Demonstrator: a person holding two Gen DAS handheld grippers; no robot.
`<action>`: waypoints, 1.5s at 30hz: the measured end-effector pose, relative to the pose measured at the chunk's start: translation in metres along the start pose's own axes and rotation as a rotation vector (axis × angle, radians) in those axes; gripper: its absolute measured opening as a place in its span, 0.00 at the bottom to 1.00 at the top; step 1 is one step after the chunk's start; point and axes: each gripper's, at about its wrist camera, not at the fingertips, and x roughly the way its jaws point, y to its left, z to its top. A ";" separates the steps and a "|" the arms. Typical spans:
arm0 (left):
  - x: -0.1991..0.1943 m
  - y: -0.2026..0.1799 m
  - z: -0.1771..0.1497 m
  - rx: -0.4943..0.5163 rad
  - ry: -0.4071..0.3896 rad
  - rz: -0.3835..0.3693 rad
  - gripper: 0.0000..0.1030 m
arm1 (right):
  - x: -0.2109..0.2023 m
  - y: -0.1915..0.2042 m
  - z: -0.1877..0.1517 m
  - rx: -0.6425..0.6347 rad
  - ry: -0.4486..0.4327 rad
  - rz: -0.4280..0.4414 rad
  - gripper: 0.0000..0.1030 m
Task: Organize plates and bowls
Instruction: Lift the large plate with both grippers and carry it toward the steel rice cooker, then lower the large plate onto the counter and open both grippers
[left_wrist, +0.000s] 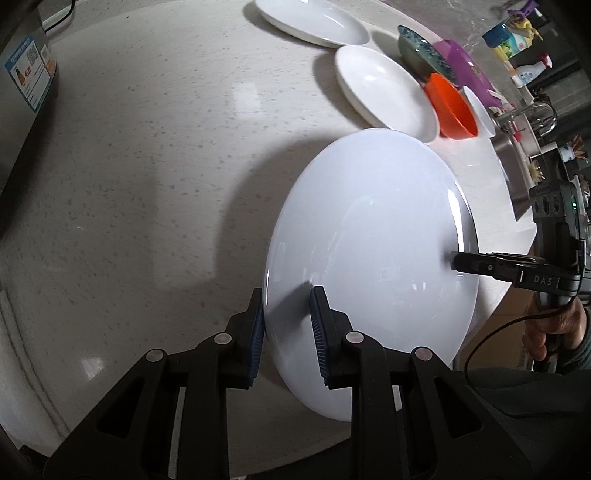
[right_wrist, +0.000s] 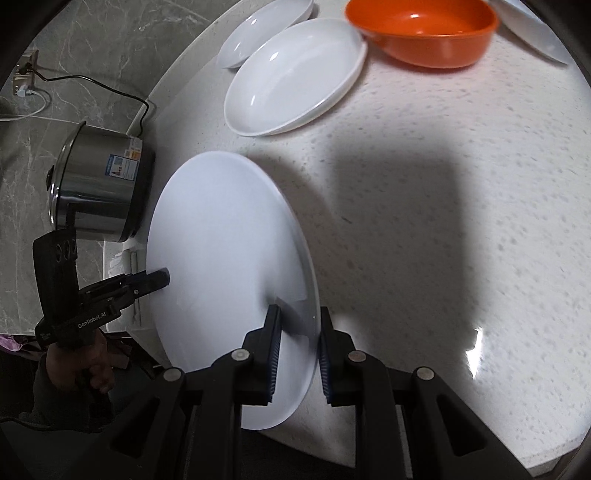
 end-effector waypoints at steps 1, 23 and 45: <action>0.003 -0.002 0.001 -0.001 0.000 0.001 0.21 | 0.002 0.002 0.001 0.003 0.001 -0.002 0.20; 0.010 0.022 0.009 -0.016 -0.002 0.004 0.28 | 0.020 0.022 0.007 -0.010 -0.036 -0.064 0.24; -0.086 0.015 0.055 -0.058 -0.280 -0.225 0.75 | -0.104 0.002 -0.076 0.290 -0.563 0.013 0.80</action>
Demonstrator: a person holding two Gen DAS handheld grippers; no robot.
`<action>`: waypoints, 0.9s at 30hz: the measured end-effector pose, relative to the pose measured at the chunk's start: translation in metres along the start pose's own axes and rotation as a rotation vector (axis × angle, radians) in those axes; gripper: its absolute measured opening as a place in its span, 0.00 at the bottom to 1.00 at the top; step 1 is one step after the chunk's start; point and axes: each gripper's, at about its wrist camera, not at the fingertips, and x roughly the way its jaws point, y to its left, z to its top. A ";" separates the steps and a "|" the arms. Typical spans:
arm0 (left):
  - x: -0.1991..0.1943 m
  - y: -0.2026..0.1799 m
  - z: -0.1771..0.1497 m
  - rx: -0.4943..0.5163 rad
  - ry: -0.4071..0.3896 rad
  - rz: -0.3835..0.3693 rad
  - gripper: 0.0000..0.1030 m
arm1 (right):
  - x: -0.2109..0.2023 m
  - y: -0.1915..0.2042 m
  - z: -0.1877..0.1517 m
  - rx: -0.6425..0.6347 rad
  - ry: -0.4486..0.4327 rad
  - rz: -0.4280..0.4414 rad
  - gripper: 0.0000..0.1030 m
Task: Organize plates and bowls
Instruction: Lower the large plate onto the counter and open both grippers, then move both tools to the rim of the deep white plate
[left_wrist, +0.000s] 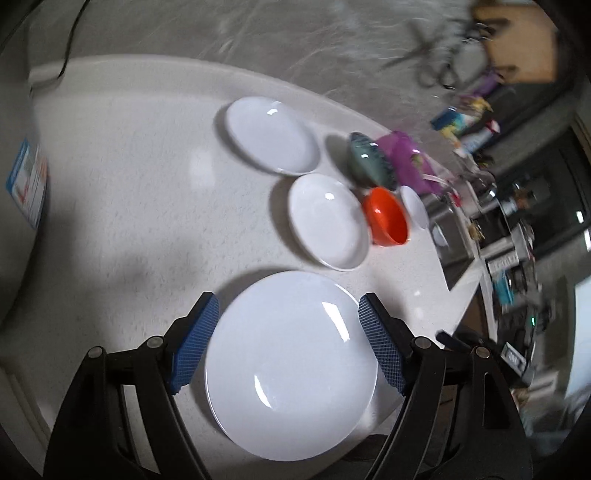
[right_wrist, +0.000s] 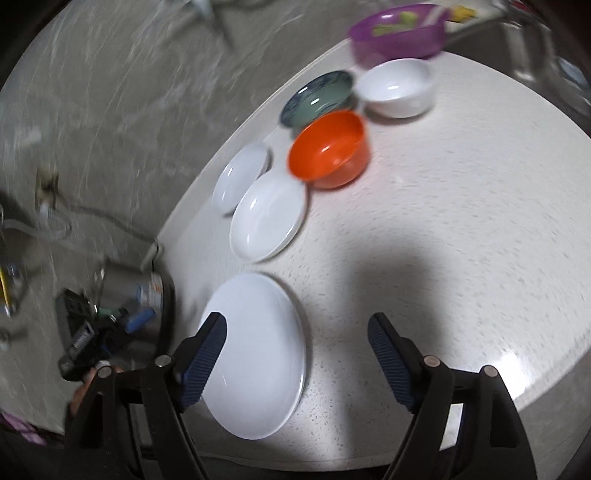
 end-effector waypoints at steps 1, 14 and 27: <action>-0.002 0.004 -0.001 -0.023 -0.019 0.020 0.75 | -0.004 -0.004 0.000 0.019 -0.008 0.000 0.81; -0.015 0.022 0.058 -0.004 -0.182 0.350 0.75 | 0.054 0.039 0.103 -0.178 0.073 0.136 0.85; 0.096 0.052 0.199 -0.041 -0.002 0.256 0.74 | 0.224 0.138 0.254 -0.377 0.301 0.012 0.82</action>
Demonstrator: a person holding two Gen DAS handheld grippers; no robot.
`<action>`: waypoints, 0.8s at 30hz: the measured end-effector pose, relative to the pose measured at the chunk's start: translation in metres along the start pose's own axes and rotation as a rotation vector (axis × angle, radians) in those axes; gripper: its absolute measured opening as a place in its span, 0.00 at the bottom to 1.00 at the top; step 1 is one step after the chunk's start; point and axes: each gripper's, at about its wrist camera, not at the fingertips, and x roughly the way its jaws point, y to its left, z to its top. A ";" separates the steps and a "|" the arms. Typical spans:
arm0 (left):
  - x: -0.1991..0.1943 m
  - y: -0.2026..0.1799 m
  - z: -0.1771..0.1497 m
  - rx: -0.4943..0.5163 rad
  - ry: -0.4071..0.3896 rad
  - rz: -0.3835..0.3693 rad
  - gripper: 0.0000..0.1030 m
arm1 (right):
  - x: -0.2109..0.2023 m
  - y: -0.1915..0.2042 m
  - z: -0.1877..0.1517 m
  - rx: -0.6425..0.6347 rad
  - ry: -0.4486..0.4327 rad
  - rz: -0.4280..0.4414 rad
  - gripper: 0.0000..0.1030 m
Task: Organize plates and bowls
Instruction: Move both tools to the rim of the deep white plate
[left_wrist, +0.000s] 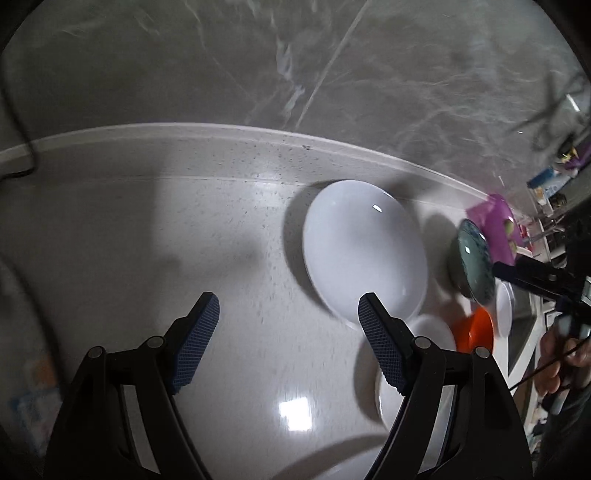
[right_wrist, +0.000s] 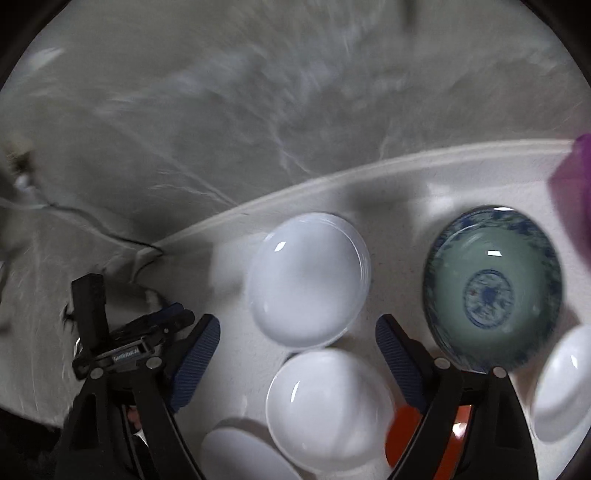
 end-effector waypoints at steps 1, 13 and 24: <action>0.008 0.000 0.006 0.002 0.012 0.009 0.74 | 0.011 -0.005 0.006 0.027 0.014 -0.013 0.79; 0.084 0.007 0.039 0.030 0.099 0.054 0.73 | 0.090 -0.033 0.033 0.159 0.096 -0.229 0.69; 0.110 -0.022 0.040 0.107 0.138 0.062 0.44 | 0.119 -0.018 0.038 0.124 0.123 -0.266 0.68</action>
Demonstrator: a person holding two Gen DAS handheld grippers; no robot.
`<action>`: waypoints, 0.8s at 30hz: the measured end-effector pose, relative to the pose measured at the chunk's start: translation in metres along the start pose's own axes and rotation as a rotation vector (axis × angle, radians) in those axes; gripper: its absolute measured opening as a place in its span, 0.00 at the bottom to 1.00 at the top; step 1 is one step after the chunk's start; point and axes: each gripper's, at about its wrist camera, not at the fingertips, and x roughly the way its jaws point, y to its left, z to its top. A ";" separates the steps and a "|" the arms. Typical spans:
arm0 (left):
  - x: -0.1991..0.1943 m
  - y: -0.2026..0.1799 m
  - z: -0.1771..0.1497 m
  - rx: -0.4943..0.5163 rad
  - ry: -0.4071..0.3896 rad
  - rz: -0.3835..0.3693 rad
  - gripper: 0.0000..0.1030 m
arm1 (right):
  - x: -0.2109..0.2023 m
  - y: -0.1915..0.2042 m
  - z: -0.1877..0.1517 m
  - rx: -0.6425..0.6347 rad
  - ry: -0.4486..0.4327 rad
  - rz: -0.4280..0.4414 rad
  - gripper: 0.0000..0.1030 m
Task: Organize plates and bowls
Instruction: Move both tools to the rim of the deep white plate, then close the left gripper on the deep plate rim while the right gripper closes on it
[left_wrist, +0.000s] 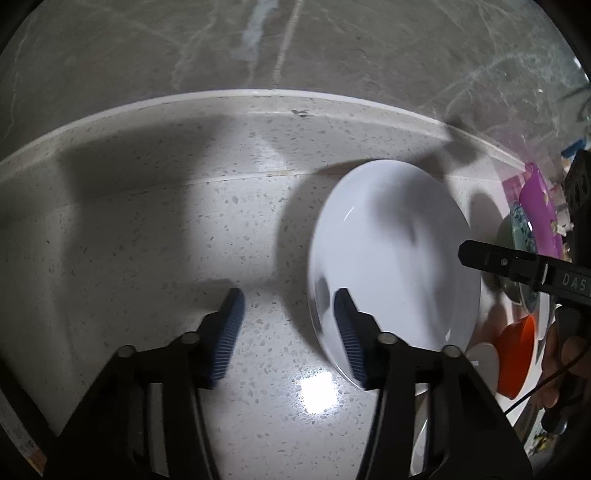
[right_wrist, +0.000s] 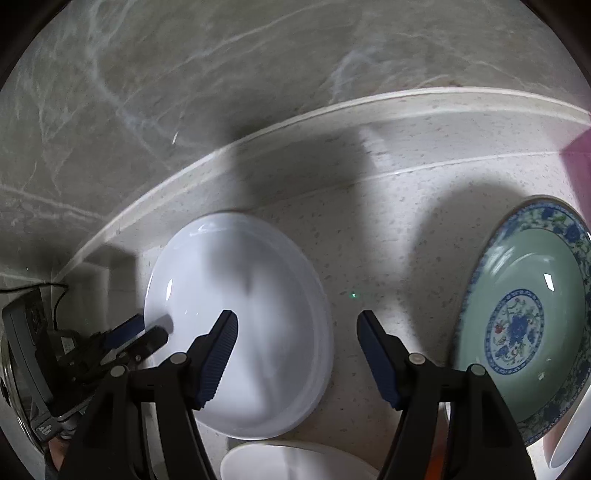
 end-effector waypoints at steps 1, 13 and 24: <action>0.002 -0.004 0.000 0.013 0.001 0.010 0.44 | 0.002 0.003 0.000 -0.010 0.002 -0.008 0.68; 0.013 -0.028 0.005 0.057 0.015 -0.024 0.16 | 0.028 0.035 0.006 -0.071 0.076 -0.101 0.61; 0.013 -0.023 0.006 0.069 0.022 -0.050 0.13 | 0.037 0.046 0.013 -0.112 0.114 -0.136 0.27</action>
